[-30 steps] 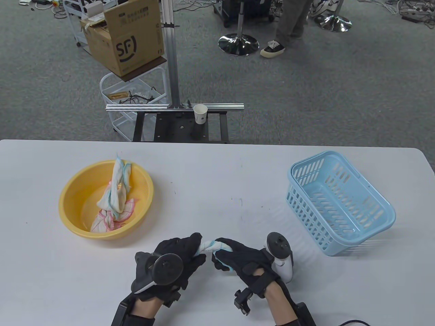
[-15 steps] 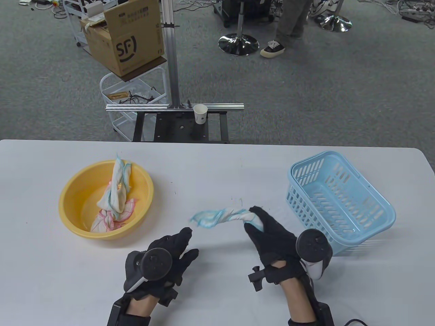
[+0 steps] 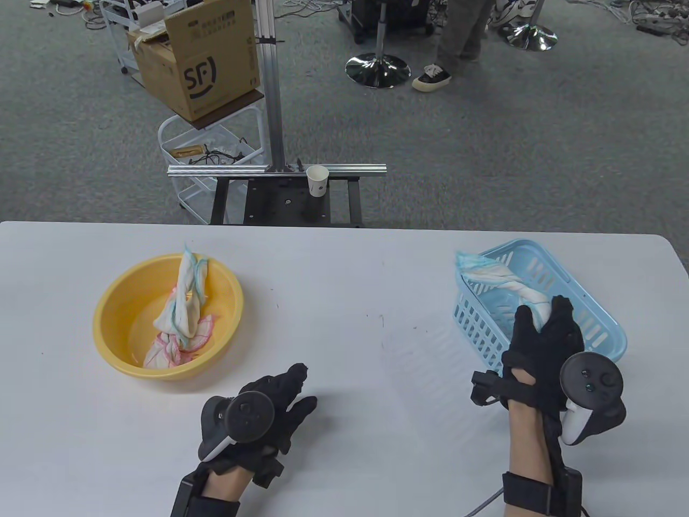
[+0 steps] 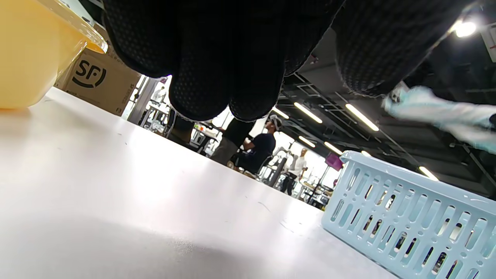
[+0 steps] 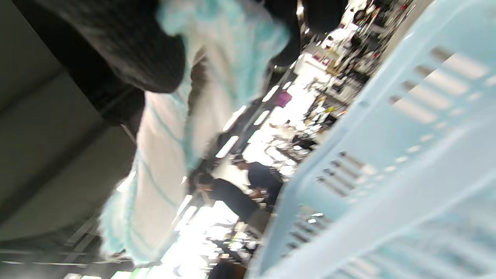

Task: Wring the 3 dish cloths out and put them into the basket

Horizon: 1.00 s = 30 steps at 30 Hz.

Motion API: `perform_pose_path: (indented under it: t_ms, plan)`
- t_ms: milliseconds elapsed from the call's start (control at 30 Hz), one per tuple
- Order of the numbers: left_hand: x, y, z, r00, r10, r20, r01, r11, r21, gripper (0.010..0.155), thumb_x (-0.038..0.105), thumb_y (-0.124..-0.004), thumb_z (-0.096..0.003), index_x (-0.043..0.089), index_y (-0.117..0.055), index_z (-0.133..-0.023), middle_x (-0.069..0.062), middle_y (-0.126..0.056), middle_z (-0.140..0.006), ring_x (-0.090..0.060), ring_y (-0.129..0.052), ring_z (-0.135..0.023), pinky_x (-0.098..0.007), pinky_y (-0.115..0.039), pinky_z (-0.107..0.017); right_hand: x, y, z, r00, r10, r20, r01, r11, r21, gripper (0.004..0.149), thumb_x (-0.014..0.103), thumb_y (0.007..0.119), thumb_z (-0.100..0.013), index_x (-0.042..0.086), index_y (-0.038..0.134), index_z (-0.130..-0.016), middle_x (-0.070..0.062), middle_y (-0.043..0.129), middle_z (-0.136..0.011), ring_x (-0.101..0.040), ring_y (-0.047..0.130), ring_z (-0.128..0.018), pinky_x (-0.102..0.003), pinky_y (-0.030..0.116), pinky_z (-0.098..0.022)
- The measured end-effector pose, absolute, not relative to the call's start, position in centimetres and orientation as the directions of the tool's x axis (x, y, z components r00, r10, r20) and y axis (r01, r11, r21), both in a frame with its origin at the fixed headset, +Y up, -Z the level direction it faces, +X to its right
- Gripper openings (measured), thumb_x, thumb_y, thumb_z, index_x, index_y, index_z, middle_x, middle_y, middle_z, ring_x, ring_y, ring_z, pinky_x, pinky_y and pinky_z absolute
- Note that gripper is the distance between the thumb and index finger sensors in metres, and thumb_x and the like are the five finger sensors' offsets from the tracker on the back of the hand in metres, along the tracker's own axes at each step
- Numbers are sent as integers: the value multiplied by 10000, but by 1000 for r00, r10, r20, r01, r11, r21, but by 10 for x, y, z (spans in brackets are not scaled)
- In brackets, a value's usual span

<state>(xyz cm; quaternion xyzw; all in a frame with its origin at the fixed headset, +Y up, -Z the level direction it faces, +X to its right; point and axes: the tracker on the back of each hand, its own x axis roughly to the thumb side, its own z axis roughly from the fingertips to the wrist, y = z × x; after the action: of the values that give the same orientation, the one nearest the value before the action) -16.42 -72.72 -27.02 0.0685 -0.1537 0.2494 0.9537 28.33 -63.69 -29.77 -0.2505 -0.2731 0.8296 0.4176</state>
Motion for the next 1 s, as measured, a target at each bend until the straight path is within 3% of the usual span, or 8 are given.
perform_pose_path:
  t_ms: [133,367,733,1000]
  plan:
    - [-164,-727,-270,827,459,325,-500,865,49,717,562,-872,-419,238,-684,-1031,53,-913,-881,-250,-988,-714,-508,-763,-630,286,-651,-298,-589,758,-279,-498,-613,-614,848,541,796,-537,125,306,-1091,-218,354,-1138,-510,233,-1054,-742,170,-681]
    - [-163,-728,-271,828,459,321,-496,868,37,721,564,-871,-418,239,-682,-1032,53,-911,-884,-252,-985,-719,-509,-761,-632,272,-659,-299,-665,707,-240,-493,-657,-570,838,553,796,-532,123,344,-1092,-226,373,-1134,-515,268,-1051,-741,208,-684]
    - [-169,-729,-272,847,456,273,-484,874,41,745,576,-853,-424,249,-636,-1057,56,-872,-930,-259,-957,-772,-520,-742,-650,208,-655,-307,-824,566,-24,-484,-725,-490,828,581,785,-527,124,388,-1092,-229,416,-1128,-521,340,-1044,-749,269,-682]
    - [-180,-729,-275,871,453,190,-471,880,60,801,600,-829,-431,284,-529,-1102,60,-735,-1039,-272,-857,-895,-541,-687,-692,139,-681,-306,-878,435,200,-479,-800,-362,818,599,772,-526,149,397,-1097,-216,359,-1145,-518,336,-1050,-752,285,-684]
